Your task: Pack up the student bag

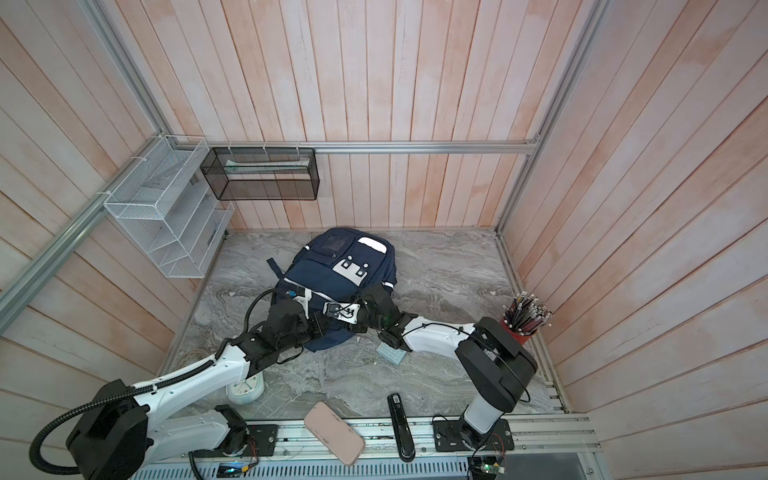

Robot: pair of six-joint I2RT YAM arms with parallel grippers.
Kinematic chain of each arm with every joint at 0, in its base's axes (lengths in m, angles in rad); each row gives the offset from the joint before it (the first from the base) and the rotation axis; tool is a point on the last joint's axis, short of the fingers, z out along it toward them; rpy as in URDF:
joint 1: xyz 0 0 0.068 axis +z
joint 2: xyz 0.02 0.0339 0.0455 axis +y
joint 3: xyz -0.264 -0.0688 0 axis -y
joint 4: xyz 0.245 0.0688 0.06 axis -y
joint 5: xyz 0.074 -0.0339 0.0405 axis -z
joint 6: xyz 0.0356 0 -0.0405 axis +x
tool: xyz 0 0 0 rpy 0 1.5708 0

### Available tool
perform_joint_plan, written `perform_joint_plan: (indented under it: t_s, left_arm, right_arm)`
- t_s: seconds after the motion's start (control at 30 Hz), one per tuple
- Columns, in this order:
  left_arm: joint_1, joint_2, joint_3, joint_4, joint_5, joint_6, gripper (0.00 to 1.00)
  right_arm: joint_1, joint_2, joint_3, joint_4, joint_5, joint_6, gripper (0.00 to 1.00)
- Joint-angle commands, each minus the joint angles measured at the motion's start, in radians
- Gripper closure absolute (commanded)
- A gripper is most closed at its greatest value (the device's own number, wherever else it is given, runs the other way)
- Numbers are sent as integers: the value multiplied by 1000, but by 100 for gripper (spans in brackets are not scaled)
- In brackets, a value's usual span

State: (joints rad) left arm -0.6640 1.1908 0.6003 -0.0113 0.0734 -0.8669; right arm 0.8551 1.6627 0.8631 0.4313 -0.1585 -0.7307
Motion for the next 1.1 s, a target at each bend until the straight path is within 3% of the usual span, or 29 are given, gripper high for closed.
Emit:
perform_joint_plan:
  t_s: [0.0, 0.07, 0.1, 0.2, 0.23, 0.5, 0.63, 0.7, 0.8, 0.9, 1.0, 1.07]
  left_arm:
    - [-16, -23, -7, 49, 30, -22, 100]
    - [-17, -29, -8, 38, 35, -19, 100]
    - [-17, -35, -3, 21, 25, -15, 100]
    - [-12, -64, 7, -17, 1, 0, 100]
    - [-5, -76, 10, -28, -4, 5, 100]
    - [221, -129, -15, -99, 54, 87, 100]
    - [321, -97, 13, -115, 64, 159, 100]
    - [416, -71, 36, -131, 66, 204, 98]
    - [566, -58, 32, -81, 189, 216, 100]
    - [560, -79, 44, -87, 204, 225, 100]
    - [497, -108, 12, -78, 220, 201, 100]
    - [424, -130, -19, -70, 215, 164, 100]
  right_arm:
    - [46, 46, 17, 94, 119, -51, 49]
    - [56, 68, 15, 130, 148, -40, 51]
    - [56, 79, 14, 143, 153, -31, 57]
    - [55, 102, 11, 115, 153, -59, 96]
    - [55, 104, 4, 91, 145, -70, 100]
    - [-33, 34, -38, -81, -64, -77, 100]
    - [-50, 14, -58, -86, -56, -131, 100]
    - [-57, 5, -74, -64, -36, -139, 100]
    - [-99, 0, -97, -19, -52, -120, 100]
    - [-147, 13, -106, 43, -27, -96, 100]
    - [-175, 24, -108, 96, 37, -74, 100]
    - [-173, 11, -121, 161, 123, -32, 86]
